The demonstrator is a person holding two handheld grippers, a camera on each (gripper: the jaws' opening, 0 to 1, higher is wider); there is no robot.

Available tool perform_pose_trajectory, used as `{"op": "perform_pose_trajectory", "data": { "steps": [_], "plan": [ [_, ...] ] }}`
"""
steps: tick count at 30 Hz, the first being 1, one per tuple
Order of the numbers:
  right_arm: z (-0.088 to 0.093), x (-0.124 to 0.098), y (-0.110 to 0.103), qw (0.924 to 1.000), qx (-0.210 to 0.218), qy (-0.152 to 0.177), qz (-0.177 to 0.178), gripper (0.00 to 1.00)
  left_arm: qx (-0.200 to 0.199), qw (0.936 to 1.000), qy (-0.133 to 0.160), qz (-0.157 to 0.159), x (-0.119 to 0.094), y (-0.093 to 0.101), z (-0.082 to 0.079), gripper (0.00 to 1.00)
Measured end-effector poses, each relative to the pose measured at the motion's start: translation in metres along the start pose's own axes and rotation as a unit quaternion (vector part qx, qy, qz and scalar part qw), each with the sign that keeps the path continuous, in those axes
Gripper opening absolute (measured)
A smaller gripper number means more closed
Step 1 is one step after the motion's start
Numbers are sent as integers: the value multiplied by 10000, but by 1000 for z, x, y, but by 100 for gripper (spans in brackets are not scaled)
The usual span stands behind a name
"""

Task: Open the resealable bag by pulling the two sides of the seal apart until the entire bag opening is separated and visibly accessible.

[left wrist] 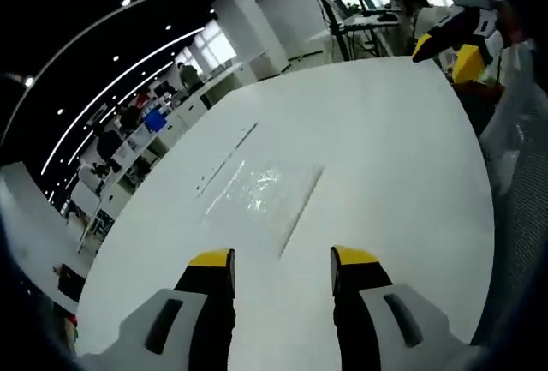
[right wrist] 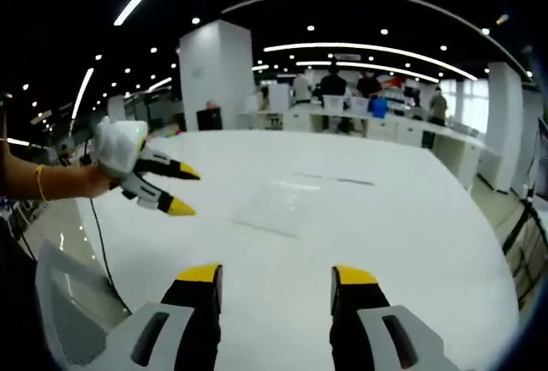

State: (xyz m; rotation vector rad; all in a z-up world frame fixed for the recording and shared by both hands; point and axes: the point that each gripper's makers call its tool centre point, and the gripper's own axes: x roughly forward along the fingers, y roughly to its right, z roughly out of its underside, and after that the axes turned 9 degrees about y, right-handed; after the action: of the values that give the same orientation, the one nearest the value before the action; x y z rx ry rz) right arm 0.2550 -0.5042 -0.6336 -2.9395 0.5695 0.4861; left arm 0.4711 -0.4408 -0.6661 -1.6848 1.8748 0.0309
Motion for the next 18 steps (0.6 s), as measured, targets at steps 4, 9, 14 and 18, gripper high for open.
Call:
{"op": "perform_pose_trajectory", "data": {
  "steps": [4,9,14,18],
  "plan": [
    [-8,-3,0,9997,-93,238,54,53,-160,9990,51,-406,-32,-6,5,51],
    [-18,-1,0,9985,-140,516,115,63,-442,9962,340,-666,-52,-12,-3,70],
    [-28,3,-2,9964,-238,800,146,76,-784,9898,773,-902,-67,-18,-16,84],
    [-33,3,-5,9944,-350,986,145,85,-1065,9836,1015,-1043,-76,-20,-22,96]
  ]
}}
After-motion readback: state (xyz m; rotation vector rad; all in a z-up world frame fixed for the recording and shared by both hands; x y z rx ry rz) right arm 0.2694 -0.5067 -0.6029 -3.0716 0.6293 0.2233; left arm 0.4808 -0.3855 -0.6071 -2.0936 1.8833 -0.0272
